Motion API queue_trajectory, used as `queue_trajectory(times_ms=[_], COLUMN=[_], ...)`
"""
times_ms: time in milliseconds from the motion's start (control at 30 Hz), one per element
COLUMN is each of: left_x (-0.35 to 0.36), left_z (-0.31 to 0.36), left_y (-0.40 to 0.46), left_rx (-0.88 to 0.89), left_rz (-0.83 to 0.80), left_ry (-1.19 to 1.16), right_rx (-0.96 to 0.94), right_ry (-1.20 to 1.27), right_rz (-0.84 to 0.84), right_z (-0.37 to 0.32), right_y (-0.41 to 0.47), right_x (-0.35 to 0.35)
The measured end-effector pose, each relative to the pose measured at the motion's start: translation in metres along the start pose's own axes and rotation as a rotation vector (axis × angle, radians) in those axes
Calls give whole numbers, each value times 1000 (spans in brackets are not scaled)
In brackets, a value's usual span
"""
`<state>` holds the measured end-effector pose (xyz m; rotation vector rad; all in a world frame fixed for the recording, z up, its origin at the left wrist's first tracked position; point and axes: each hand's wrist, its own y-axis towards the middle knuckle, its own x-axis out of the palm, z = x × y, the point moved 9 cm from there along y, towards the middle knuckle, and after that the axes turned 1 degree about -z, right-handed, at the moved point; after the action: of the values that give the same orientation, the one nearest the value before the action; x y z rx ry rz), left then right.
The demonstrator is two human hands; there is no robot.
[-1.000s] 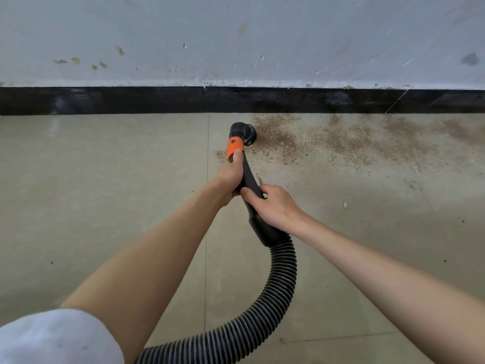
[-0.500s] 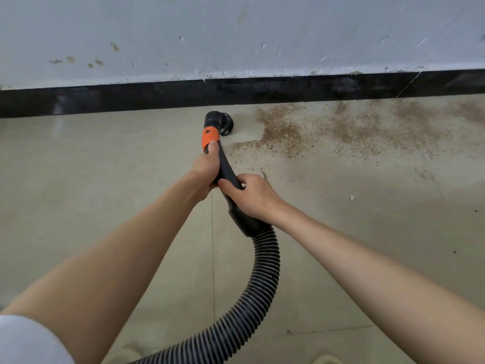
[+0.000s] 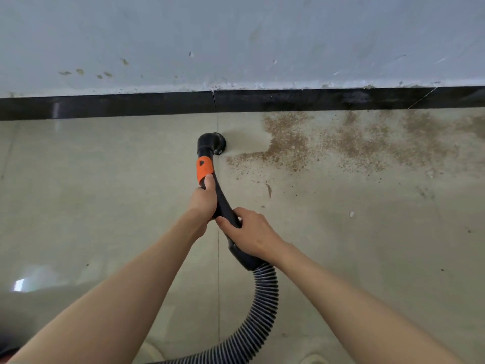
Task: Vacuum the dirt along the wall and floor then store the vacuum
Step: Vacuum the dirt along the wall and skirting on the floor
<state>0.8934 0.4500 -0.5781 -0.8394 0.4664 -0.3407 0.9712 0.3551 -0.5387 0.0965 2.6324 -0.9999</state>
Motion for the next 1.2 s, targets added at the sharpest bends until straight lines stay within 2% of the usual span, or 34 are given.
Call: queue_trajectory(times_ms=[233, 500, 700, 833, 1067, 1200], left_x=[8, 41, 68, 80, 47, 24], left_z=[-15, 16, 33, 39, 26, 4], left_y=[-29, -54, -54, -61, -48, -54], left_rx=[-58, -66, -101, -183, -186, -238], left_rz=[22, -100, -168, -250, -98, -76], left_ry=[128, 248, 202, 30, 60, 16], right_rx=[77, 162, 193, 184, 163, 168], right_ry=[95, 154, 133, 86, -4, -55], right_rz=[-11, 78, 93, 55, -6, -66], right_z=[21, 18, 22, 19, 1, -7], right_y=[-27, -49, -48, -47, -39, -47], right_x=[10, -26, -56, -74, -57, -33])
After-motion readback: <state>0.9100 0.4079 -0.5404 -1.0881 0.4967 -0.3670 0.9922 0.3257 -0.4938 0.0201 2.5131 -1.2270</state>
